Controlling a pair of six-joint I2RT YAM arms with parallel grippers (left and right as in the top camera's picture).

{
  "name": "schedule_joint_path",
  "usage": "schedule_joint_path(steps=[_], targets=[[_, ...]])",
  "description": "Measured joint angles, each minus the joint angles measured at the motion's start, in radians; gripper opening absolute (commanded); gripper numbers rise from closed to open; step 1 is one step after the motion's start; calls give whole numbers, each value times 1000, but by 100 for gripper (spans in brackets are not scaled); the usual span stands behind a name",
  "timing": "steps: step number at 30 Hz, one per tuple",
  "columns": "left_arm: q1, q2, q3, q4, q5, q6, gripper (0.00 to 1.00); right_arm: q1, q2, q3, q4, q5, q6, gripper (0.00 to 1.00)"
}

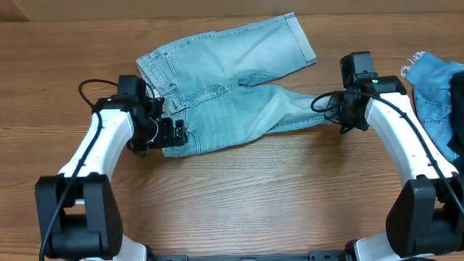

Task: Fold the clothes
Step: 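Grasp the waistband with the left gripper and pull the shorts taut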

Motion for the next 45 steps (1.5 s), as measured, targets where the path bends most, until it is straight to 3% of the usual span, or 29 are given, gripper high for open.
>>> schedule_joint_path(steps=[7, 8, 10, 12, 16, 23, 34, 40, 41, 43, 45], targets=[[0, 72, -1, 89, 30, 90, 68, 0, 0, 0, -1, -2, 0, 4], [0, 85, -1, 96, 36, 94, 53, 0, 0, 0, -1, -2, 0, 4], [0, 113, -1, 117, 55, 116, 40, 0, 0, 0, 0, -2, 0, 4], [0, 134, -3, 149, 90, 135, 20, 0, 0, 0, 0, -2, 0, 4], [0, 141, -6, 179, 138, 143, 4, 0, 0, 0, 0, -2, 0, 4], [33, 138, 10, 191, 159, 123, 5, -6, 0, 0, -12, -5, 0, 4], [108, 84, 73, 466, 155, 9, 16, -26, 0, 0, -23, -29, 0, 4], [107, 84, 73, 518, 96, -36, 45, -26, 0, 0, -24, -35, 0, 4], [107, 84, 73, 512, 87, -43, 56, -26, 0, 0, -24, -35, 0, 4], [107, 84, 73, 488, 72, -44, 68, -26, 0, 0, -24, -35, 0, 4], [108, 85, 73, 459, 60, -45, 72, -26, 0, 0, -25, -32, 0, 4]])
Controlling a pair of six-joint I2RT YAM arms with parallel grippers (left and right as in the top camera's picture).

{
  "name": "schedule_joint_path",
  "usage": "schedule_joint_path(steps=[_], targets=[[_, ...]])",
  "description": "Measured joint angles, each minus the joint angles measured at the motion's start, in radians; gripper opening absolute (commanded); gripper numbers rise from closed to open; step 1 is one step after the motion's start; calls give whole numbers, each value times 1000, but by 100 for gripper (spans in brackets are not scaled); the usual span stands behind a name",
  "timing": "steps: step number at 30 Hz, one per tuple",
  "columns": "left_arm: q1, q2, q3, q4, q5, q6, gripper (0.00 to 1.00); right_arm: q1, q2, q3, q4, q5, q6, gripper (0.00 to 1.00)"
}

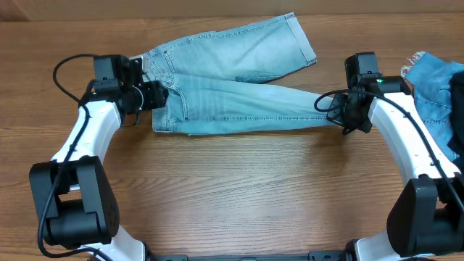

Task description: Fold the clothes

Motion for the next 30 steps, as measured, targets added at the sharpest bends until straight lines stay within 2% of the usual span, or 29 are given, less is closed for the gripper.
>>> schedule_joint_path(steps=[8, 16, 22, 23, 30], targets=[[2, 0, 0, -102, -23, 2, 75, 0, 0, 0, 0, 1, 0, 4], [2, 0, 3, -304, -28, 5, 73, 0, 0, 0, -2, 1, 0, 4], [2, 1, -14, -346, -24, 27, 69, 0, 0, 0, -2, 1, 0, 4], [2, 1, -24, -352, -19, 35, 67, 0, 0, 0, -2, 1, 0, 4], [2, 3, -60, -385, 16, 112, 35, 0, 0, 0, 1, 1, 0, 4]])
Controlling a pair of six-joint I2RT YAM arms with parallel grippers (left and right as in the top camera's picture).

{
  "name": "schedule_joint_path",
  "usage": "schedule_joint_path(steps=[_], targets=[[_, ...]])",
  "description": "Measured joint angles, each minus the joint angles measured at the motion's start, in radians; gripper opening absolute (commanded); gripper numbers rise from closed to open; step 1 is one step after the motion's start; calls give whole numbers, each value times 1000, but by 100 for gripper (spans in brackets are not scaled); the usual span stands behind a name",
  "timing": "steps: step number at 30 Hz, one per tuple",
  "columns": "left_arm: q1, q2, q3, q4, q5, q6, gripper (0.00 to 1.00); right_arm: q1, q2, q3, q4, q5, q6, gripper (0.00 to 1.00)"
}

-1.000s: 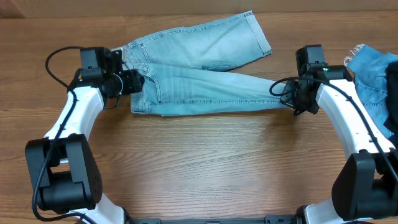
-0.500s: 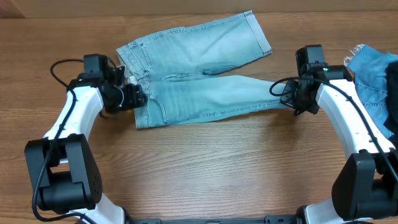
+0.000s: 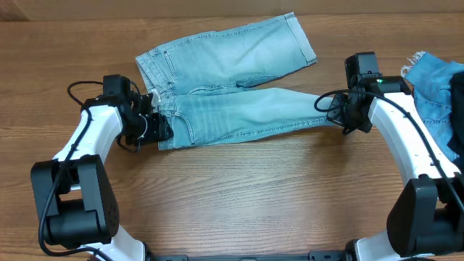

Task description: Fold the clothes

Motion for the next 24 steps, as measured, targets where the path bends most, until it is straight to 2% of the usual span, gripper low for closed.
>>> schedule_joint_path(steps=[3, 5, 7, 10, 15, 20, 24], targets=[[0, 0, -2, -23, 11, 49, 28, 0, 0, 0, 1, 0, 0, 4], [0, 0, -2, -31, 23, 78, 27, 0, 0, 0, 1, 0, 0, 4], [0, 0, -2, -36, 38, 97, 31, 0, 0, 0, 2, 2, 0, 4], [0, 0, -2, -53, 61, 119, 42, 0, 0, 0, 1, 4, 0, 4], [0, 0, -3, -89, 74, 161, 50, 0, 0, 0, 1, 4, 0, 4], [0, 0, -5, -98, 59, 172, 48, 0, 0, 0, 2, 4, 0, 4], [0, 0, -29, -95, 51, 175, 39, 0, 0, 0, 2, 4, 0, 4]])
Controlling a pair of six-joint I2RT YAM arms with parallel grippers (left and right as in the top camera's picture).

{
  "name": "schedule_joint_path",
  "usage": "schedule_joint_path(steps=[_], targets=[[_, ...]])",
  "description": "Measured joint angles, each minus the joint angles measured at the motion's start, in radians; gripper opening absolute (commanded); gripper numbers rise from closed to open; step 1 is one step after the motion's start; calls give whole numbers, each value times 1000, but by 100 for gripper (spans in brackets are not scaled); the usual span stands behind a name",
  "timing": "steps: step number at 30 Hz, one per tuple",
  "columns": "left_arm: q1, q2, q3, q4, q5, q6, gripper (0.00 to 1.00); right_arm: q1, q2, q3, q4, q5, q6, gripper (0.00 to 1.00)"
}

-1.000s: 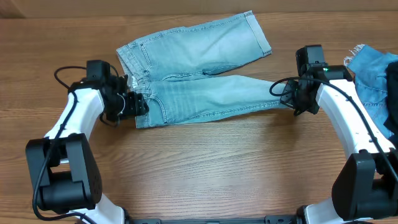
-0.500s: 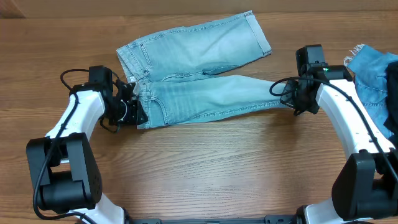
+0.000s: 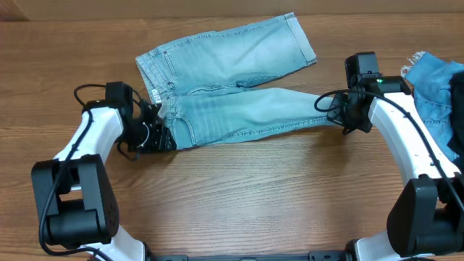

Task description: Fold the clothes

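Observation:
Light blue jeans (image 3: 232,80) lie spread on the wooden table (image 3: 239,196), waistband to the left. One leg reaches toward the far right; the other runs right along the near side. My left gripper (image 3: 161,136) sits at the near corner of the waistband and looks shut on the denim there. My right gripper (image 3: 335,116) is at the hem of the near leg, seemingly shut on it. The fingers of both are largely hidden by the grippers' bodies.
A pile of other blue garments (image 3: 433,83) lies at the right edge of the table, beside the right arm. Black cables loop around both wrists.
My left gripper has shifted slightly toward the front with the waistband corner in it. The right gripper and the leg hem have stayed where they were.
First the near leg lay wrinkled, with my left gripper at the near waist corner and my right at the hem. Then the left gripper was farther back and left, the leg stretched straight. Later the waist corner was nearer the front, where it still lies, the leg smoother.

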Motion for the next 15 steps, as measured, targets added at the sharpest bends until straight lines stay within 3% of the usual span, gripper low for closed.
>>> schedule_joint_path(steps=[8, 15], targets=[[-1, 1, -57, 32, -3, 6, 7, 0, 0, 0, 1, 3, 0, 4], [-1, 1, -27, -29, 36, 6, 4, -1, 0, 0, 11, 6, 0, 4]])
